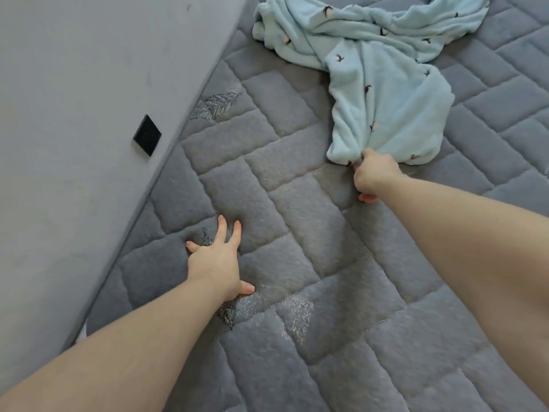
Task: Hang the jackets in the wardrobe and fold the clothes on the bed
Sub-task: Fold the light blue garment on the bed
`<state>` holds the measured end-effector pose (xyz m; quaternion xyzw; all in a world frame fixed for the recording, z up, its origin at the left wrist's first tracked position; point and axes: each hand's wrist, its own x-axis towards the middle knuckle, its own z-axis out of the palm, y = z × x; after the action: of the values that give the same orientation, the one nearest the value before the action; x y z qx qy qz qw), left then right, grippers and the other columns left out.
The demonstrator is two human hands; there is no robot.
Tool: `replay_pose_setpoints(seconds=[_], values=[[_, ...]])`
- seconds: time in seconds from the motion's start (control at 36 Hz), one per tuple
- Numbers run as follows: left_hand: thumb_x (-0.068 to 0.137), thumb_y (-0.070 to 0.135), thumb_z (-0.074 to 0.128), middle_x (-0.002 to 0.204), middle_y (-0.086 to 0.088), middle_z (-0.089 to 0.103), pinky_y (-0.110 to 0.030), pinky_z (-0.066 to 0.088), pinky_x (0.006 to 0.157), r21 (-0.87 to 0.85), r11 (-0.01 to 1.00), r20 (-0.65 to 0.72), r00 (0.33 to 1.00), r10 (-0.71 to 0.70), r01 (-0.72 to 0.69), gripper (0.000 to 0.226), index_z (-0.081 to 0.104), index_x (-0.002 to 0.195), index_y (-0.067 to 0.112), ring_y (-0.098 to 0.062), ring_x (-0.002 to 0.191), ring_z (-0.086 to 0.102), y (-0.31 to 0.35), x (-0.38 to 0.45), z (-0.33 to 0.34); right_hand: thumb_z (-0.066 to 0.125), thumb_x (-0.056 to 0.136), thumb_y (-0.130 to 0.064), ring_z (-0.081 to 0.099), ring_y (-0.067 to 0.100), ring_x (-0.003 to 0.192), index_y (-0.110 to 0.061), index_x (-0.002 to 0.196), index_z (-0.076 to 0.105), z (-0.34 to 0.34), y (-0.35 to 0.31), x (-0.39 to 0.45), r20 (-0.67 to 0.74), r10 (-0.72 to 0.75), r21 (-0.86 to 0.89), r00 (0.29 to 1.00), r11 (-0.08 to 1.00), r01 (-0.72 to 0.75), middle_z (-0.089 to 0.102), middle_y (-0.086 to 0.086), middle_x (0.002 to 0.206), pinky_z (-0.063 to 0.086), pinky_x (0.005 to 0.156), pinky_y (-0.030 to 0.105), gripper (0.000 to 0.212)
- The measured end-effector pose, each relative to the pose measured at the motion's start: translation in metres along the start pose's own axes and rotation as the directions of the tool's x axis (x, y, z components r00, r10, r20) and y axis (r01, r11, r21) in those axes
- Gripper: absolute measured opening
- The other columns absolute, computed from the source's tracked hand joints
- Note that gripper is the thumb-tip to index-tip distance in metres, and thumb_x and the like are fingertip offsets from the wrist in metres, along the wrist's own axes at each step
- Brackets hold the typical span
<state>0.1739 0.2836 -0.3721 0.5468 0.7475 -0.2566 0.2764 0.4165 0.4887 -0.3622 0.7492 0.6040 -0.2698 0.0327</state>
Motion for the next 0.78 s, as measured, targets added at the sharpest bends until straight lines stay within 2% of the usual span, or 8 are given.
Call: replay_pose_setpoints(seconds=[0.08, 0.17, 0.31, 0.39, 0.47, 0.58, 0.69, 0.78], values=[[0.072, 0.071, 0.076, 0.165, 0.012, -0.028, -0.05, 0.039, 0.112, 0.005, 1.0, 0.004, 1.0, -0.012, 0.012, 0.134, -0.023, 0.157, 0.038, -0.06, 0.145, 0.015, 0.0, -0.002, -0.001, 0.048, 0.092, -0.015, 0.07, 0.037, 0.088, -0.009, 0.103, 0.067, 0.014, 0.008, -0.021, 0.045, -0.032, -0.07, 0.998, 0.997, 0.035, 0.068, 0.018, 0.102, 0.061, 0.077, 0.045, 0.023], [0.074, 0.071, 0.075, 0.164, 0.012, -0.031, -0.049, 0.04, 0.112, 0.004, 1.0, 0.003, 1.0, -0.017, 0.017, 0.134, -0.025, 0.156, 0.038, -0.06, 0.146, 0.013, 0.001, -0.004, -0.001, 0.046, 0.09, -0.018, 0.064, 0.039, 0.101, -0.016, 0.102, 0.067, 0.03, 0.022, -0.046, 0.021, -0.077, -0.091, 0.997, 0.993, 0.079, 0.066, 0.018, 0.114, 0.045, 0.075, 0.033, 0.024], [0.075, 0.069, 0.075, 0.163, 0.011, -0.033, -0.049, 0.044, 0.11, -0.02, 1.0, 0.0, 1.0, -0.021, 0.021, 0.135, -0.027, 0.155, 0.036, -0.06, 0.146, 0.011, 0.003, -0.008, -0.004, 0.044, 0.099, -0.027, 0.059, 0.04, 0.113, -0.014, 0.115, 0.054, 0.042, 0.032, -0.073, 0.035, -0.083, -0.077, 0.996, 0.993, 0.086, 0.061, 0.016, 0.125, 0.04, 0.079, 0.037, 0.022], [0.071, 0.071, 0.076, 0.165, 0.01, -0.029, -0.049, 0.042, 0.111, -0.014, 1.0, -0.034, 0.999, -0.007, 0.007, 0.136, -0.024, 0.157, 0.037, -0.059, 0.145, 0.017, 0.001, -0.01, -0.004, 0.055, 0.095, -0.02, 0.058, 0.04, 0.106, -0.016, 0.126, 0.041, 0.037, 0.024, -0.078, 0.009, -0.206, -0.14, 0.979, 0.969, 0.205, 0.041, 0.014, 0.135, 0.039, 0.076, 0.038, 0.035], [0.069, 0.073, 0.076, 0.166, 0.01, -0.027, -0.048, 0.043, 0.11, 0.0, 1.0, -0.063, 0.998, 0.0, 0.0, 0.137, -0.022, 0.157, 0.037, -0.056, 0.144, 0.023, 0.0, -0.007, -0.002, 0.066, 0.085, -0.012, 0.049, 0.035, 0.117, -0.019, 0.135, 0.044, 0.023, 0.01, -0.068, -0.029, -0.357, -0.247, 0.934, 0.908, 0.34, 0.012, 0.011, 0.155, 0.04, 0.078, 0.037, 0.056], [0.068, 0.073, 0.077, 0.166, 0.01, -0.027, -0.047, 0.043, 0.109, 0.003, 1.0, -0.081, 0.997, -0.001, 0.001, 0.138, -0.021, 0.157, 0.038, -0.055, 0.144, 0.026, -0.002, -0.004, 0.001, 0.061, 0.087, -0.009, 0.048, 0.033, 0.125, -0.017, 0.132, 0.056, 0.013, -0.005, -0.038, 0.038, -0.318, -0.312, 0.947, 0.897, 0.313, -0.016, 0.004, 0.167, 0.046, 0.089, 0.037, 0.046], [0.067, 0.076, 0.076, 0.165, 0.007, -0.029, -0.047, 0.044, 0.109, 0.046, 0.998, -0.104, 0.994, 0.037, -0.032, 0.139, -0.023, 0.157, 0.037, -0.046, 0.142, 0.037, -0.004, 0.0, 0.0, 0.058, 0.091, -0.014, 0.054, 0.031, 0.116, -0.006, 0.136, 0.048, 0.016, -0.011, -0.007, 0.034, -0.249, -0.28, 0.968, 0.928, 0.248, 0.004, -0.003, 0.165, 0.041, 0.081, 0.038, 0.046], [0.066, 0.072, 0.08, 0.165, 0.002, -0.03, -0.055, 0.034, 0.117, 0.057, 0.998, -0.083, 0.996, 0.032, -0.027, 0.143, -0.023, 0.157, 0.033, -0.036, 0.138, 0.046, -0.001, 0.001, -0.008, 0.059, 0.089, -0.014, 0.051, 0.028, 0.094, -0.006, 0.109, 0.053, 0.017, -0.007, -0.008, 0.011, -0.23, -0.254, 0.973, 0.94, 0.225, 0.03, -0.001, 0.146, 0.04, 0.074, 0.038, 0.021]])
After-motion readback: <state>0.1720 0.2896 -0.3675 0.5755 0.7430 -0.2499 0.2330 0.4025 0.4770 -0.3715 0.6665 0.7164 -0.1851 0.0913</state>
